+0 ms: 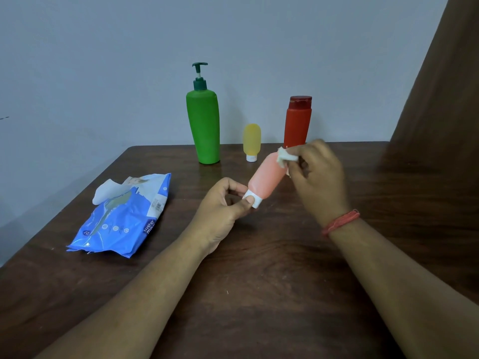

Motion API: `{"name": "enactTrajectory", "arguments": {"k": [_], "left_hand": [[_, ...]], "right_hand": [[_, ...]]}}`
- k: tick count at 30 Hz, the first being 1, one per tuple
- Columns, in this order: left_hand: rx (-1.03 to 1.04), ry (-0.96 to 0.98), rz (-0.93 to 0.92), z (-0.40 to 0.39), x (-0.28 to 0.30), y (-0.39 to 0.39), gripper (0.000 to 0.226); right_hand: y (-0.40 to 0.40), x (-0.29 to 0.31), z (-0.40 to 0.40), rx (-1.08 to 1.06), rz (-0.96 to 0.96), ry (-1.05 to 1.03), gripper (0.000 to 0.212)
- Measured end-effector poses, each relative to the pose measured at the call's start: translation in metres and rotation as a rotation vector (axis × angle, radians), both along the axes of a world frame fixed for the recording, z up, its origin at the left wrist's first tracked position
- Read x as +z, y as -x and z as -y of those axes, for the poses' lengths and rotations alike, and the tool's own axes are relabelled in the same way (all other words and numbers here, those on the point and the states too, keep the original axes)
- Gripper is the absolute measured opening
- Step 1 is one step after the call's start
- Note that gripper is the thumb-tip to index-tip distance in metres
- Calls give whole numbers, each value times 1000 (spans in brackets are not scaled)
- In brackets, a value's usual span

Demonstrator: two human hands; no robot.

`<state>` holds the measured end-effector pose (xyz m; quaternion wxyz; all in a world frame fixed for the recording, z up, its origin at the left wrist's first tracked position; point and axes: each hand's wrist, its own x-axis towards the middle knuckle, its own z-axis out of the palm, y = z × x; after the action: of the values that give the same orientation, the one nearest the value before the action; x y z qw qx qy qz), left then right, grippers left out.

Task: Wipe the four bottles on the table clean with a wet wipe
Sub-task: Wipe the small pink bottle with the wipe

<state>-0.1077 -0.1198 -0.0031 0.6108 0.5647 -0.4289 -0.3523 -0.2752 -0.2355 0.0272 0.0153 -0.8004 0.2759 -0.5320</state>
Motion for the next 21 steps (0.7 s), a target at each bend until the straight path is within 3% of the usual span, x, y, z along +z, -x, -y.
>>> {"name": "enactTrajectory", "arguments": {"k": [3, 8, 15, 18, 21], "left_hand": [[3, -2, 12, 0, -1, 1, 21], [79, 33, -113, -1, 1, -6, 15], [85, 102, -324, 2, 4, -3, 11], [56, 114, -346, 2, 3, -3, 10], [30, 100, -287, 0, 4, 0, 11]], "right_hand": [[-4, -6, -2, 58, -43, -12, 17], [-15, -8, -18, 236, -311, 52, 21], [-12, -9, -19, 290, -452, 61, 19], [-12, -9, -14, 188, -352, 77, 18], [-9, -7, -8, 104, -69, -14, 11]]}}
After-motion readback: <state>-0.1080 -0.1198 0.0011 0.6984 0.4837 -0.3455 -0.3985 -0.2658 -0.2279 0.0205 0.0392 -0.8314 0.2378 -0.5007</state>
